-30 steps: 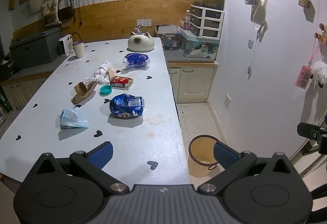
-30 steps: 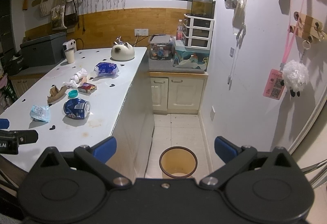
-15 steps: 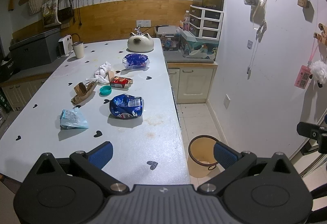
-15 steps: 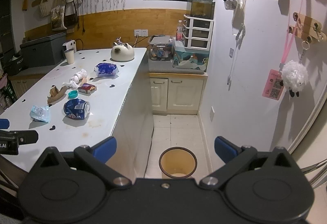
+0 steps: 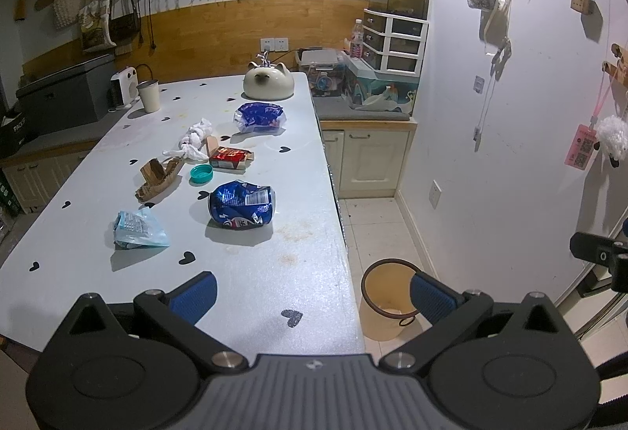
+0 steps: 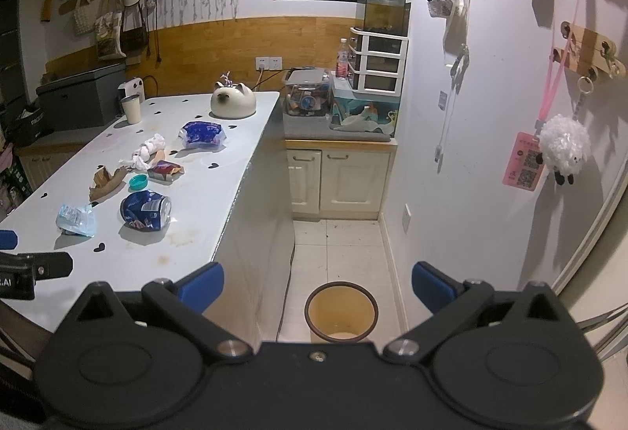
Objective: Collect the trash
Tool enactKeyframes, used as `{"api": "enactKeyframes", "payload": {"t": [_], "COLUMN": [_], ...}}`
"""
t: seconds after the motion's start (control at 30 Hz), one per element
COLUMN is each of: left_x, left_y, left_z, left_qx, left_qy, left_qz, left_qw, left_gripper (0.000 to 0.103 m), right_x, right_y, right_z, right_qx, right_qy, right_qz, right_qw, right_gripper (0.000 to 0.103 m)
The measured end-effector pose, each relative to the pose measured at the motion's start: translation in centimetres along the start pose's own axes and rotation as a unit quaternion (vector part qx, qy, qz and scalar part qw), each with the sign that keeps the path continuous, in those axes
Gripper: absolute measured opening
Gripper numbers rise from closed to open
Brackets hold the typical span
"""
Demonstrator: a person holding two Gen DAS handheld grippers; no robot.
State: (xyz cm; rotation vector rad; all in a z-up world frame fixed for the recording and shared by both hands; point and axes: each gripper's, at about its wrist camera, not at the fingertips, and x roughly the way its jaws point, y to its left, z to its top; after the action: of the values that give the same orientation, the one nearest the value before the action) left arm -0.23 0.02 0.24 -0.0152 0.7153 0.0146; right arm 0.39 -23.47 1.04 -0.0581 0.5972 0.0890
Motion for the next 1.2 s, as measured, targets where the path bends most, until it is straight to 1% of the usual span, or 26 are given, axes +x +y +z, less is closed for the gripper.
{"api": "enactKeyframes", "payload": {"t": [0.6,0.73,0.8,0.9,1.03,1.2], "left_x": [-0.1,-0.3,-0.3,-0.4,0.1,0.5], "left_y": [-0.2,-0.6,-0.8,-1.1,-1.8,-2.2], "left_z": [0.1,0.4,0.6,1.1,1.6,2.7], "left_qx": [0.000,0.002,0.002,-0.002,-0.008,-0.020], "left_qy": [-0.001,-0.002,-0.004,-0.011,-0.019,-0.037], "left_qz": [0.001,0.003,0.008,0.017,0.029,0.058], "left_qw": [1.0000,1.0000,1.0000,0.9998,0.9994,0.9974], "left_gripper": [0.103,0.103,0.103,0.103,0.103,0.103], "right_x": [0.4,-0.3,-0.2,1.2,2.0,3.1], "right_y": [-0.3,-0.4,-1.0,-2.2,-3.3,-4.3], "right_z": [0.2,0.5,0.9,1.5,1.8,2.5], "right_qx": [-0.001,-0.002,-0.002,-0.002,0.003,-0.004], "right_qy": [-0.001,-0.004,-0.007,-0.011,-0.021,-0.032], "right_qz": [-0.001,-0.002,-0.003,0.001,0.001,0.013], "right_qw": [1.000,1.000,1.000,1.000,1.000,0.999], "right_gripper": [0.103,0.103,0.103,0.103,0.103,0.103]}}
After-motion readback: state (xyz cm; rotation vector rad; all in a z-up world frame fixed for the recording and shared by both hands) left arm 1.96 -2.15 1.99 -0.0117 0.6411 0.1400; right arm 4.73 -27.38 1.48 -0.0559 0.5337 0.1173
